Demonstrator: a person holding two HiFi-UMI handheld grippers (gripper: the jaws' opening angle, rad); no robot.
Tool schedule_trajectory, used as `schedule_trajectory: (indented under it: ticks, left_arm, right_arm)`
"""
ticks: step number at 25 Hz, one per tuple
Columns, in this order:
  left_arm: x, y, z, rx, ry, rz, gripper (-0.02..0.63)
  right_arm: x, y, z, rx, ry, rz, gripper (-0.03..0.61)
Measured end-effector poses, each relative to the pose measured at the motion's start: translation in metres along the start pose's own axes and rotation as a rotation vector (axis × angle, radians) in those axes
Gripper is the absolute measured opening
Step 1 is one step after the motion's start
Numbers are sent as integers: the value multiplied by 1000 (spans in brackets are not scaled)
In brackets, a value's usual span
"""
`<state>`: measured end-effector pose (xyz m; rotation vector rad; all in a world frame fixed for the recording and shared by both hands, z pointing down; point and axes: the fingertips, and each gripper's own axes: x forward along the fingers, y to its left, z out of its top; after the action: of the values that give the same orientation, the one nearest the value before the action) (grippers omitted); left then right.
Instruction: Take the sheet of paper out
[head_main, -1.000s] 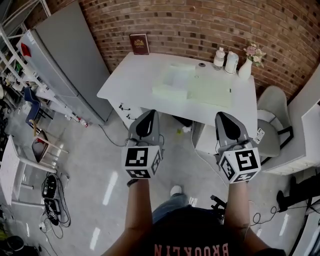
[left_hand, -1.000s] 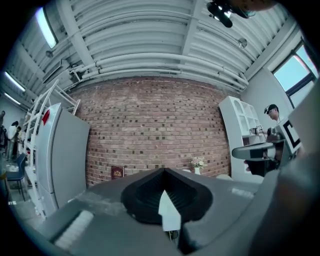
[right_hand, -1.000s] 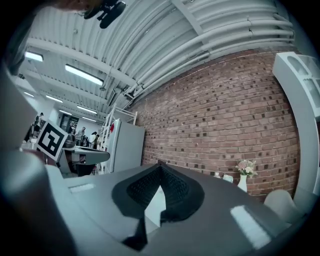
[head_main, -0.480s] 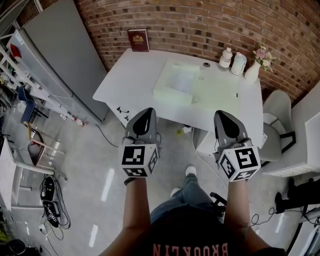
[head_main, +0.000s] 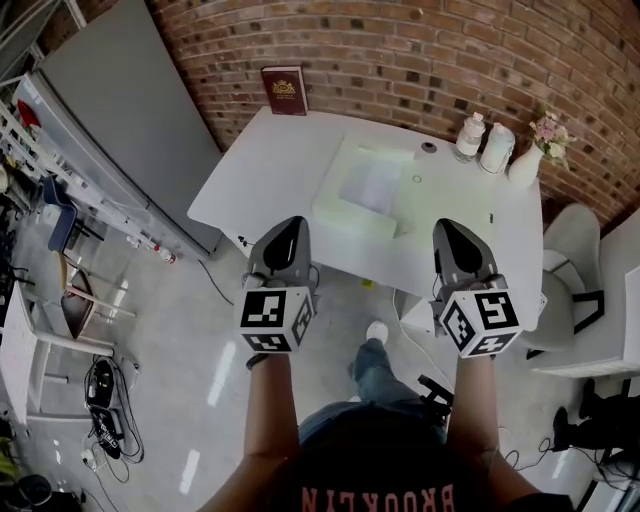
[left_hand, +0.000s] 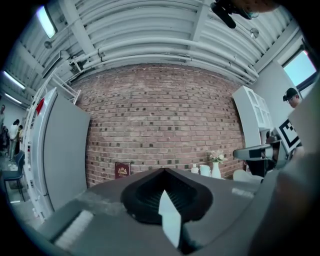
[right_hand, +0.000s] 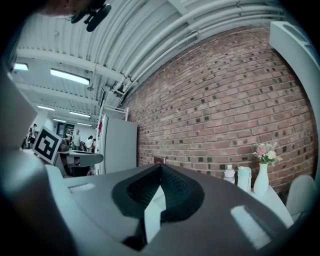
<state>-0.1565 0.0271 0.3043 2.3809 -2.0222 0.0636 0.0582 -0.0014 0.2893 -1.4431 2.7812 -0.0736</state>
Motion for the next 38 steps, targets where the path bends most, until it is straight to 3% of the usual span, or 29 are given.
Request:
schedule_trajectory:
  ticks: [18,32,38]
  left_arm:
    - [199,36,4,2,40,7,-2]
    - [259,50,-51,13,188,-24,-2]
    - [281,66,-78,-16,254,-56,-2]
  right_arm:
    - [166,-114,-9,56,52,18,3]
    - [215,-151,-76,192,179,-18,3]
    - [236,-146,-113,229,296,-12,3]
